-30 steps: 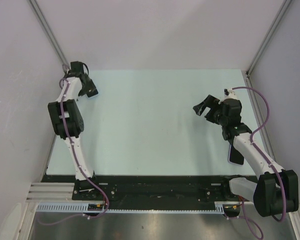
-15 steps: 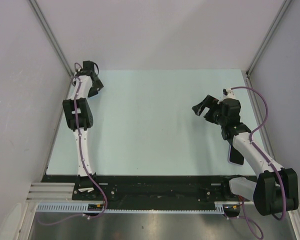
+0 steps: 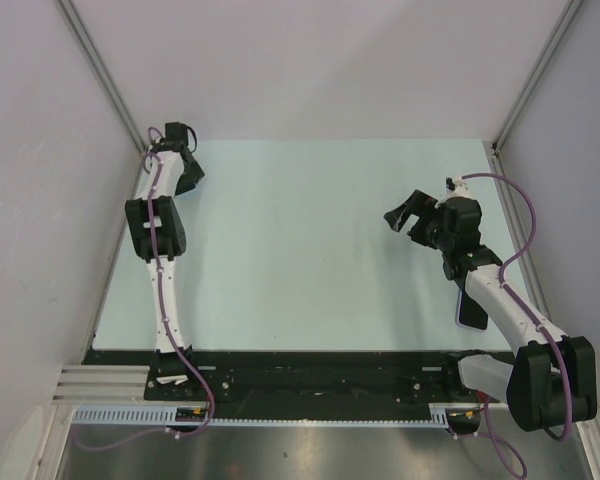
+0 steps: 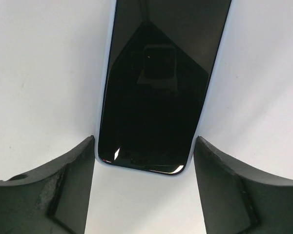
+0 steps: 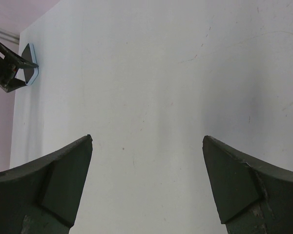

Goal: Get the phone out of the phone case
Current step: Move the phone to the center of the board.

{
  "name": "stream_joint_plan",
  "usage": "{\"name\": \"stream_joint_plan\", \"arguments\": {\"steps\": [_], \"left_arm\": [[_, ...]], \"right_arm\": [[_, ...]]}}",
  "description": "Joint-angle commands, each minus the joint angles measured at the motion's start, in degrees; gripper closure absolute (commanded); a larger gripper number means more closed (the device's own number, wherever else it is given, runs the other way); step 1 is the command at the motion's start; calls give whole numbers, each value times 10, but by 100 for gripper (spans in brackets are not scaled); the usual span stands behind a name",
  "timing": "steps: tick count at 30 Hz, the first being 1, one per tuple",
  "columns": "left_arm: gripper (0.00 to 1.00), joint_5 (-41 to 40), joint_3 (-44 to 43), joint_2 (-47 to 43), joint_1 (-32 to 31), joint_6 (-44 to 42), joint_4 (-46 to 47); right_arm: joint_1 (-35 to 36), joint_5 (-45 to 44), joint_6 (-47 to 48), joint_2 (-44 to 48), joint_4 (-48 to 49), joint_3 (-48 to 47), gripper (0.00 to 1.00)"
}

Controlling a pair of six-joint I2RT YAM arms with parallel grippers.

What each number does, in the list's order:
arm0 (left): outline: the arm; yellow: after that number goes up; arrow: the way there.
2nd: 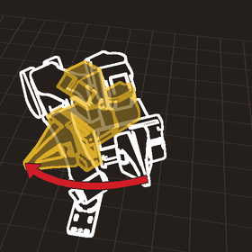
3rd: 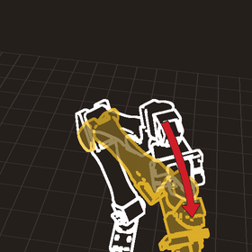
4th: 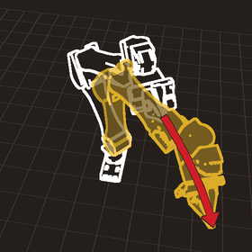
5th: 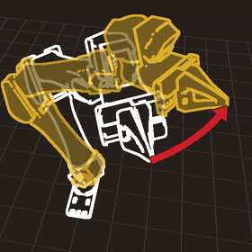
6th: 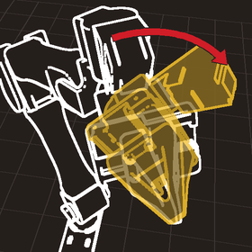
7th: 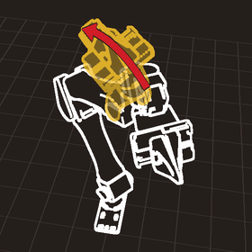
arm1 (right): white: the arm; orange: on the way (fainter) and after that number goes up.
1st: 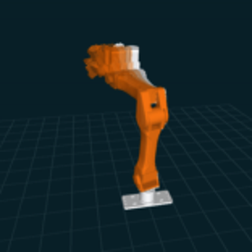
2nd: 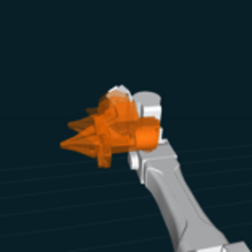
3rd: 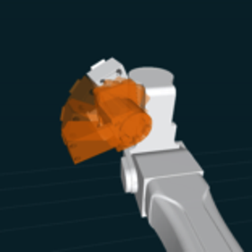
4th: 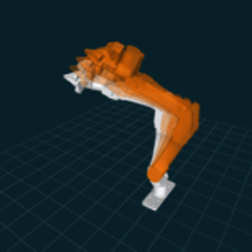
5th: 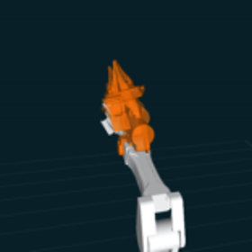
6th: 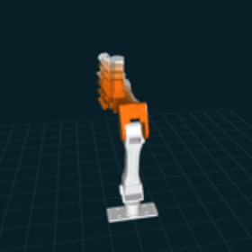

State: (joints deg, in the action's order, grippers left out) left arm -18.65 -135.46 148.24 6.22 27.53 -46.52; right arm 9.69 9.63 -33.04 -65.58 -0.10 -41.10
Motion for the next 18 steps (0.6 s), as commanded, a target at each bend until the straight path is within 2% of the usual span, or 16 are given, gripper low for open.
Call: {"name": "stream_joint_plan", "arguments": {"steps": [1,7,11,18], "left_arm": [[33,18,10,-8,6,12,9],[39,47,114,-89,0,2,42],[40,56,236,-163,-23,-9,59],[41,78,417,-278,-128,6,55]], "right_arm": [[2,4,-4,5,18,-1,0],[2,5,-7,13,15,-2,0],[3,9,-13,26,4,-1,0],[19,9,-18,62,-44,-2,0]]}}
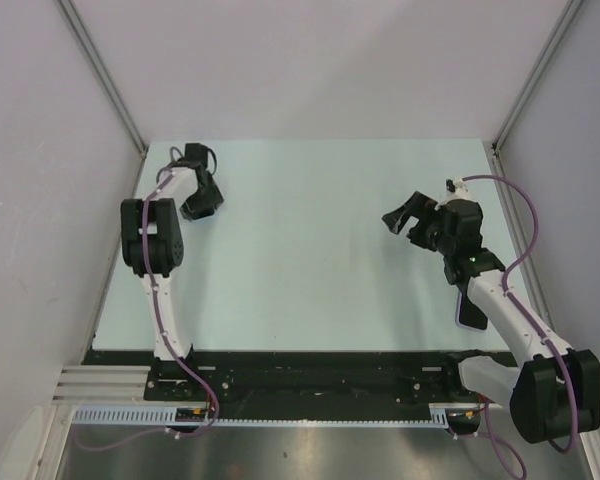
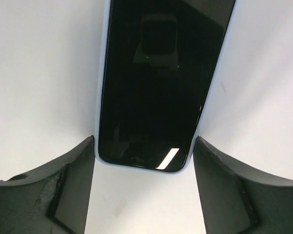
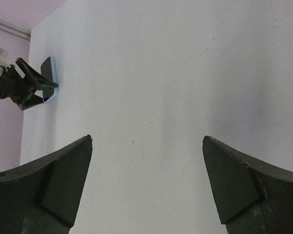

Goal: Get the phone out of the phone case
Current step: Move the phone to the center of the board.

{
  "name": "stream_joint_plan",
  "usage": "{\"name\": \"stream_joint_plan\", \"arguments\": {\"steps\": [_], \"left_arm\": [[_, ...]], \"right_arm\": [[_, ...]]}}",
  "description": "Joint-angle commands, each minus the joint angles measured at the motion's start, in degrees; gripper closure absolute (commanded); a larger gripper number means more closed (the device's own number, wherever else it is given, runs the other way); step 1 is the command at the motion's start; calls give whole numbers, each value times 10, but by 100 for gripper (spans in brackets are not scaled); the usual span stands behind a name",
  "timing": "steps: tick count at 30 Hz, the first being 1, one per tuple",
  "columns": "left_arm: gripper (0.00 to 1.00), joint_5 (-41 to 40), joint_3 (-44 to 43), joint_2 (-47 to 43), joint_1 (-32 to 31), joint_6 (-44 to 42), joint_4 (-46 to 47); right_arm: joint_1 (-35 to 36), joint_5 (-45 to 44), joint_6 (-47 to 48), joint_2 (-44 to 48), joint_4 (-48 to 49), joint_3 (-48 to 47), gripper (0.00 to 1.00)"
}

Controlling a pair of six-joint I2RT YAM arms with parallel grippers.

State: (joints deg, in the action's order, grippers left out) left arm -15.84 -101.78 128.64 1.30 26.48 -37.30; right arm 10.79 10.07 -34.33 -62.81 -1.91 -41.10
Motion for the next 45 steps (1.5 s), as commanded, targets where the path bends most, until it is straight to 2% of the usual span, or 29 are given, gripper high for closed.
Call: {"name": "stream_joint_plan", "arguments": {"steps": [1,5,10,15,18,19,22,23,24,27,29,32,34,39,45], "left_arm": [[41,60,132,-96,-91,34,-25],[42,70,234,-158,-169,89,2],[40,54,325,-224,-260,154,6],[39,64,379,-262,-361,217,6],[36,77,379,-270,-425,243,0],[34,78,377,-272,-439,249,-1],[14,88,362,-270,-485,255,-6],[4,85,357,-269,-495,254,-12],[0,78,352,-269,-498,250,-19],[0,44,342,-278,-499,221,-39],[0,46,333,-275,-499,151,-40],[0,10,309,-262,-500,103,-70],[0,-26,303,-260,-495,101,-80],[0,-11,283,-224,-472,91,-59],[0,44,272,-188,-456,90,-27]], "right_arm": [[11,1,-5,40,-42,-2,0],[9,-29,-13,68,-109,-2,0],[3,-17,-17,91,-170,-1,0],[7,-21,-19,138,-215,-2,0],[13,-34,-21,158,-236,-2,0],[14,-38,-23,160,-240,-1,0],[21,-50,-28,170,-256,-1,0],[23,-53,-29,174,-259,-1,0],[25,-55,-29,177,-265,-1,0],[27,-65,-30,191,-277,-2,0],[28,-72,-32,196,-284,-1,0],[30,-79,-34,199,-288,-1,0],[36,-82,-37,198,-288,-2,0],[56,-96,-54,197,-283,-1,0],[87,-131,-72,200,-285,-2,0]]}}
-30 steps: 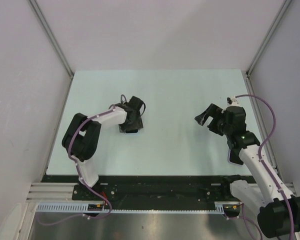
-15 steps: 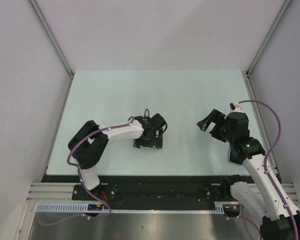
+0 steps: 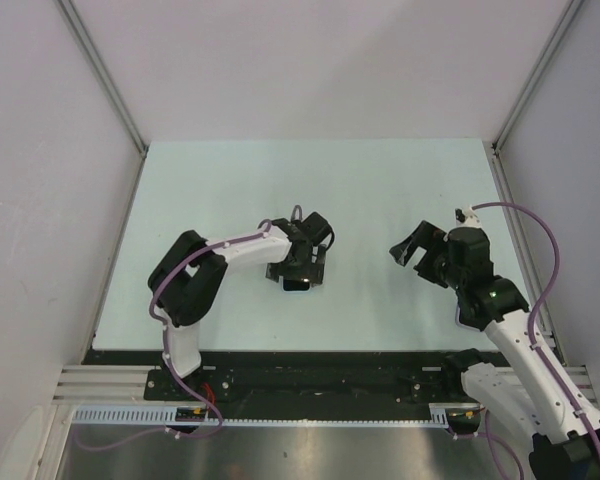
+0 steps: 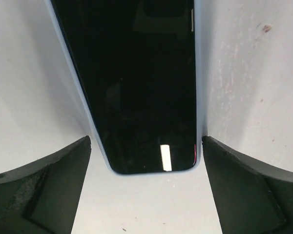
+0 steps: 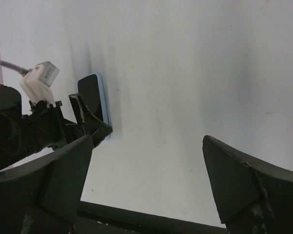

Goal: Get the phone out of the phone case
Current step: Move the phone to the center of the board, then pick up the phone at the center of the board.

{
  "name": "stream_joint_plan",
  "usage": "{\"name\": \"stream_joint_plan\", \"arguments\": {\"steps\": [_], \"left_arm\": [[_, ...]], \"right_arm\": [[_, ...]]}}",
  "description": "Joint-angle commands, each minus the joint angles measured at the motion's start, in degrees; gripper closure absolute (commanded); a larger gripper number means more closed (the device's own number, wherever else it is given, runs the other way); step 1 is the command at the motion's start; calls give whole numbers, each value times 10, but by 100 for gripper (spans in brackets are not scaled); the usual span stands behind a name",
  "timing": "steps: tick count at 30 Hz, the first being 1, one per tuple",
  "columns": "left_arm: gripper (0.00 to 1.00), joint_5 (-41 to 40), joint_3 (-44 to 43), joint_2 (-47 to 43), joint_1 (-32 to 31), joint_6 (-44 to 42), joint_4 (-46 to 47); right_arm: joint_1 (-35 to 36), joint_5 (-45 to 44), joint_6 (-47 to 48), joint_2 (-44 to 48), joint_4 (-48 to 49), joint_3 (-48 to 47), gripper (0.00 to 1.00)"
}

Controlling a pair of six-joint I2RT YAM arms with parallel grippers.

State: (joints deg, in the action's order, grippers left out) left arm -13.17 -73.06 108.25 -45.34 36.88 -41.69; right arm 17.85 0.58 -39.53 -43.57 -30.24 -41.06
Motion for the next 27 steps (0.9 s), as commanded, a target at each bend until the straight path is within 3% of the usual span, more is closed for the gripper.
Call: {"name": "stream_joint_plan", "arguments": {"steps": [1,7,13,15,18,22,27], "left_arm": [[0,23,-15,21,10,-14,20],[2,36,-14,40,14,18,41],[30,58,0,43,17,34,64],[34,63,14,13,17,31,73],[35,89,38,-37,23,21,95],[35,127,63,-87,31,19,120],[36,190,107,-112,32,29,158]], "right_arm": [[18,-38,-21,8,-2,-2,0],[34,-47,-27,0,4,-3,0],[38,-53,-27,-20,-3,-2,0],[39,-53,-27,-42,-6,-2,0],[39,-12,-41,-93,11,-2,0],[49,84,-88,-182,117,-2,0],[59,165,-157,-297,236,-2,12]]}}
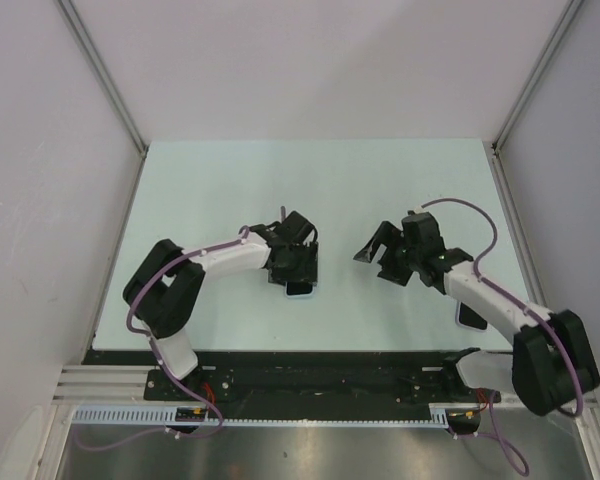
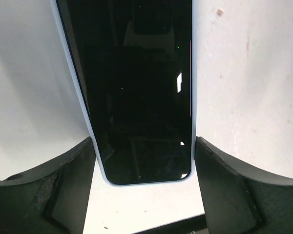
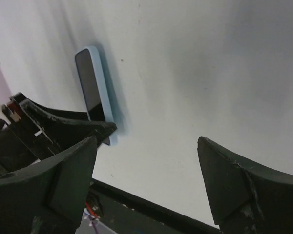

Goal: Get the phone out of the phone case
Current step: Pick up the phone at the center of the board.

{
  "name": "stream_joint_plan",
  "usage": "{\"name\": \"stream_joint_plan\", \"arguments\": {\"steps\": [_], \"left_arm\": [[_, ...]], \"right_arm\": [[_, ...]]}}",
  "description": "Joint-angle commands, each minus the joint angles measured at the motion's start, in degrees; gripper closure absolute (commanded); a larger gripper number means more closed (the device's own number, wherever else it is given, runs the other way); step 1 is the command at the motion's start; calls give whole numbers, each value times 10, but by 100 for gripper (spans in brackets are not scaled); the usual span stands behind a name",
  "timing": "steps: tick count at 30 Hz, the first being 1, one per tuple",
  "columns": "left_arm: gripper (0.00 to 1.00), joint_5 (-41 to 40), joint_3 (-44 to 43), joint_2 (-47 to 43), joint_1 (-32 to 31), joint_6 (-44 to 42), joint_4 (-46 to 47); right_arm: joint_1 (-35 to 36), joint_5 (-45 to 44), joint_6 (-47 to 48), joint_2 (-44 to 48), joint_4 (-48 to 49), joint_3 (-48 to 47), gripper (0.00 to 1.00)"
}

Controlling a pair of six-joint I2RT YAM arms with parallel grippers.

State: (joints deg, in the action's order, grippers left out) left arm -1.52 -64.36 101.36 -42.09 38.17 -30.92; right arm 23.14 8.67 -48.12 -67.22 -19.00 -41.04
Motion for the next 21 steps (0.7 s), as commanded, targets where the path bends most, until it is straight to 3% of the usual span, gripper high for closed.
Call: {"name": "stream_joint_plan", "arguments": {"steps": [1,6,13,18,21], "left_arm": [[36,85,27,-50,2,18,71],[36,165,87,-64,9,45,149],[36,203,93,-78,10,41,169],[36,208,93,-92,10,31,160],[36,209,95,-102,10,30,157]], "right_arm": [[6,94,-85,-96,163,-2,13],[14,139,-150,-189,295,-3,17],[49,174,-173,-307,371,-33,26],[78,177,-167,-347,380,-55,42],[82,180,-164,-358,387,-59,61]]}}
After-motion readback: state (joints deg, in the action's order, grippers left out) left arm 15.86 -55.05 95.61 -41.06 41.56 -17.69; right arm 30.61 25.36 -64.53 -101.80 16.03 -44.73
